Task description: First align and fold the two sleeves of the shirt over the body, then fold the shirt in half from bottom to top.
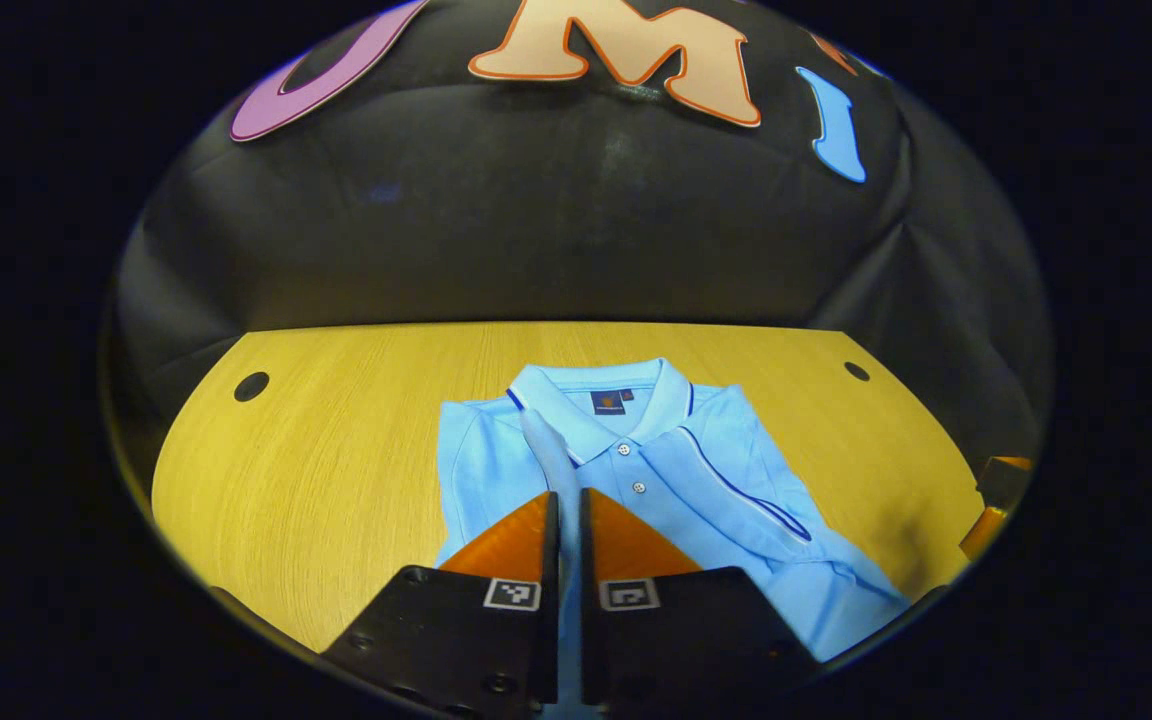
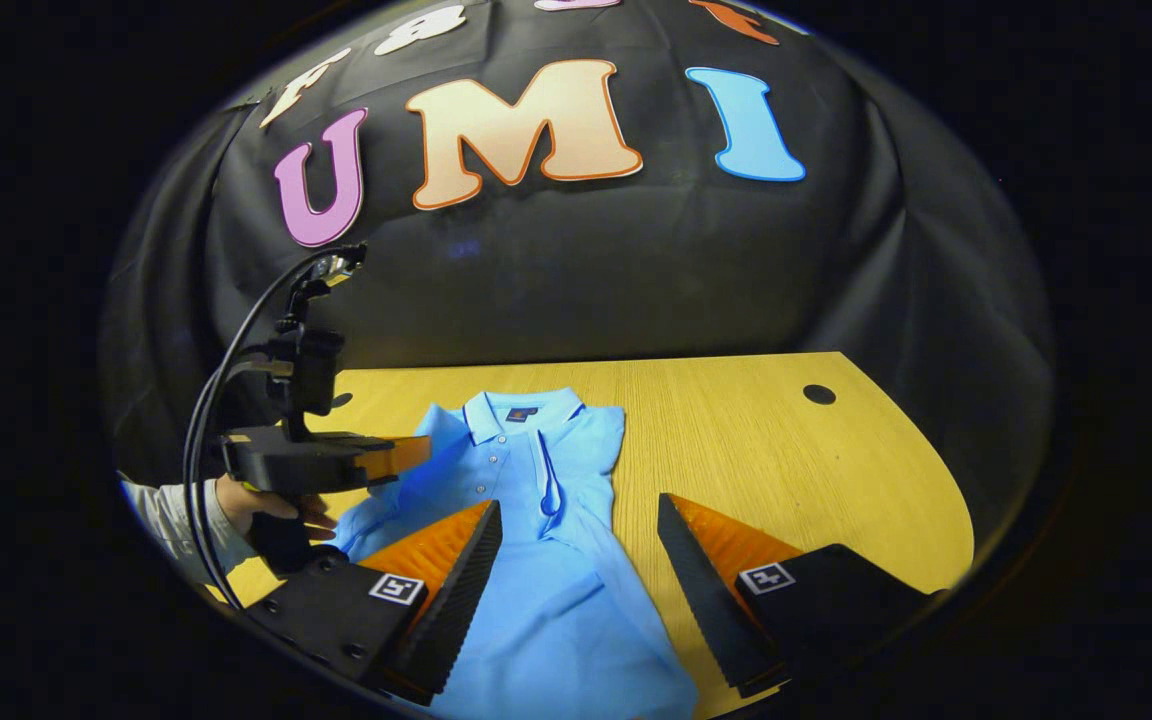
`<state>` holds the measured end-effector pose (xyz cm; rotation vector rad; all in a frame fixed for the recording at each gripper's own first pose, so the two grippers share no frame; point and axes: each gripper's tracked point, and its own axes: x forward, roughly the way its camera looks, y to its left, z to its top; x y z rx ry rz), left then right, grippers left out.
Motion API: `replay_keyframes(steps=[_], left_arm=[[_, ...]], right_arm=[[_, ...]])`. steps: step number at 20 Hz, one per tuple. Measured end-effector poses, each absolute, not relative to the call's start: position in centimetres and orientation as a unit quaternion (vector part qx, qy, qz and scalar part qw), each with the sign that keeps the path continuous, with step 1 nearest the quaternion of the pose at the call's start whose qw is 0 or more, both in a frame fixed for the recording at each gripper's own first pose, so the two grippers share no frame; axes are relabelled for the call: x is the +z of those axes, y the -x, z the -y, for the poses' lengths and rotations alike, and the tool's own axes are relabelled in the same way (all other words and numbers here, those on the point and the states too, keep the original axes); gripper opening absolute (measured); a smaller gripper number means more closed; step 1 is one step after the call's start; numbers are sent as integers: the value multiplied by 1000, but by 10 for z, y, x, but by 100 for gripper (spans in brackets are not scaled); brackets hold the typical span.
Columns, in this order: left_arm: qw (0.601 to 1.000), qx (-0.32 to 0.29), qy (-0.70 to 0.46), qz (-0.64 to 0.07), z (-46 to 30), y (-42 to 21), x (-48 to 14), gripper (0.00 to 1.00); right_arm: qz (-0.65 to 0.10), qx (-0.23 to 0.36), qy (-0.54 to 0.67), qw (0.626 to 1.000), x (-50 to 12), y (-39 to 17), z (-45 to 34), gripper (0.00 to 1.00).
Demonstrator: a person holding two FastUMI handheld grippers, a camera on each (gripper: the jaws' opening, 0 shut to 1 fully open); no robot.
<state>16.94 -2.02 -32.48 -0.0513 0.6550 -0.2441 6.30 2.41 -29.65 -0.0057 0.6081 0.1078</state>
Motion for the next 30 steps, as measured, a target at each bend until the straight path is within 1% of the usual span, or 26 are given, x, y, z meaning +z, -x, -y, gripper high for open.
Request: replay_keyframes(steps=[3,4,5,6,7,8,9,11,13,14,15,16,17,18,20,21,22,23,24,25,26,27,28,29,30], left_arm=[[947,-109,34,-299,11,-153,-305,89],[950,-100,33,-293,6,-146,-300,87],[953,-89,28,-290,-1,-138,-295,88],[955,-76,21,-287,-9,-128,-289,89],[956,-69,18,-284,-14,-117,-283,89],[957,-72,19,-279,-15,-107,-276,89],[958,-74,18,-278,-17,-96,-271,89],[959,-63,4,-276,-29,-73,-264,89],[960,-59,-5,-272,-36,-46,-258,92],[960,-57,-5,-273,-40,-31,-256,90],[960,-55,-3,-274,-43,-16,-257,90],[959,-52,-2,-278,-46,-2,-259,90],[958,-51,-2,-281,-50,12,-260,90],[958,-48,-3,-284,-53,25,-262,90],[954,-45,-9,-295,-60,52,-269,90],[953,-42,-12,-301,-62,66,-274,91],[951,-41,-13,-307,-64,78,-278,91],[949,-39,-14,-313,-65,92,-284,92],[947,-41,-13,-319,-66,104,-289,92],[945,-42,-12,-323,-65,116,-296,92],[943,-43,-12,-329,-64,128,-303,92],[940,-41,-13,-339,-65,140,-313,92],[936,-39,-15,-349,-67,151,-322,92],[933,-35,-16,-358,-69,162,-330,92],[929,-29,-17,-367,-73,171,-338,92]], right_arm=[[-282,50,9,958,-286,-60,-23,98],[-277,54,8,959,-283,-58,-23,98],[-273,60,7,960,-281,-54,-25,98],[-271,65,8,960,-278,-49,-25,94],[-269,68,10,961,-278,-44,-25,94],[-266,70,15,961,-275,-38,-23,94],[-262,68,20,962,-271,-31,-19,98],[-258,67,21,964,-265,-14,-17,98],[-258,67,26,963,-263,5,-12,98],[-260,67,30,963,-263,15,-8,94],[-262,67,32,962,-264,24,-6,98],[-265,66,33,961,-265,33,-2,98],[-269,64,35,960,-266,43,2,94],[-272,63,38,960,-268,51,5,98],[-277,60,44,958,-270,69,14,98],[-280,59,47,957,-273,76,17,94],[-284,59,52,956,-277,83,20,98],[-288,58,57,954,-282,92,24,94],[-292,57,62,953,-285,101,26,98],[-296,53,69,951,-290,111,30,94],[-302,50,74,949,-296,121,34,98],[-310,49,76,947,-304,131,36,94],[-319,48,78,943,-311,141,38,94],[-330,48,81,939,-320,151,40,98],[-339,45,85,936,-328,162,43,98]])
